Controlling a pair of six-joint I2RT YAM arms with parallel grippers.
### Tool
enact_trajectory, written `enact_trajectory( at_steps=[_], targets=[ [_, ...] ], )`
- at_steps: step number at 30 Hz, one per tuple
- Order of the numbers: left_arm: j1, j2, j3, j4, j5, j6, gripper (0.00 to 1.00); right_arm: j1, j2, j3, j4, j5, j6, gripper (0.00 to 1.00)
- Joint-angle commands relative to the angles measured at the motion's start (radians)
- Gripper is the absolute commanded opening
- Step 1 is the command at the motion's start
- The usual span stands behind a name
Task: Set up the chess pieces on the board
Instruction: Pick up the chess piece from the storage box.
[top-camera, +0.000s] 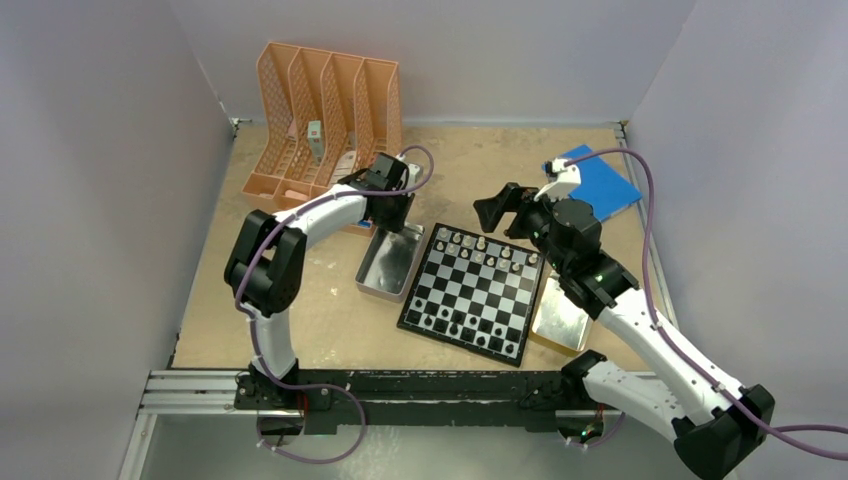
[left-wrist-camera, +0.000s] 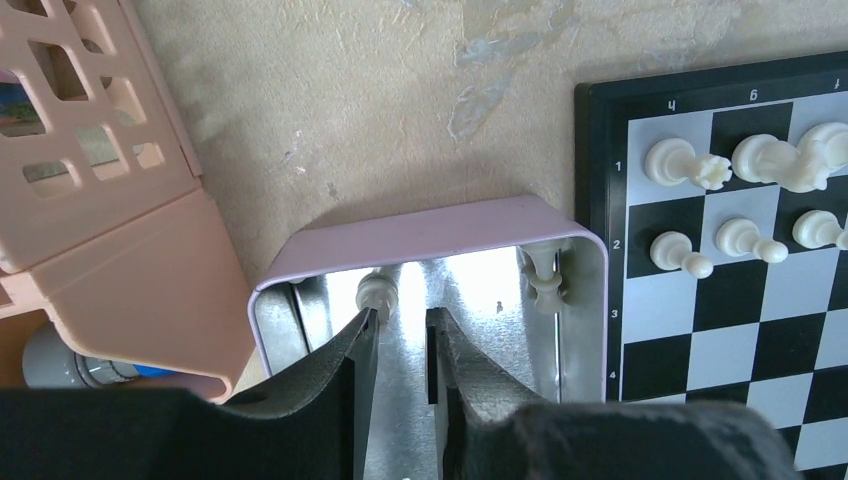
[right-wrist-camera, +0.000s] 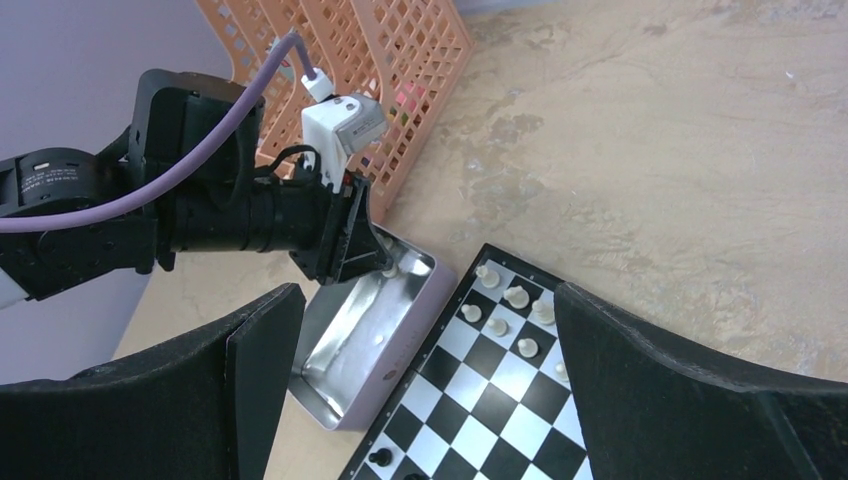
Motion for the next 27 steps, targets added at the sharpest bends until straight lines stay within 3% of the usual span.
enact_trajectory(
  at_steps=[1, 9, 18, 27],
  targets=[
    [-0.004, -0.054, 0.033, -0.001, 0.009, -0.009, 0.25, -0.005, -0.007, -0.013, 0.066, -0.020, 0.000, 0.97],
    [-0.001, -0.047, 0.022, -0.015, -0.038, 0.014, 0.33, -0.005, 0.021, -0.008, 0.046, -0.044, -0.010, 0.98],
    [0.004, -0.027, 0.023, -0.008, -0.045, 0.037, 0.34, -0.005, 0.037, 0.002, 0.041, -0.059, -0.017, 0.98],
    [0.003, 0.006, 0.018, -0.008, 0.014, 0.043, 0.23, -0.004, 0.023, -0.006, 0.050, -0.060, -0.014, 0.98]
  ],
)
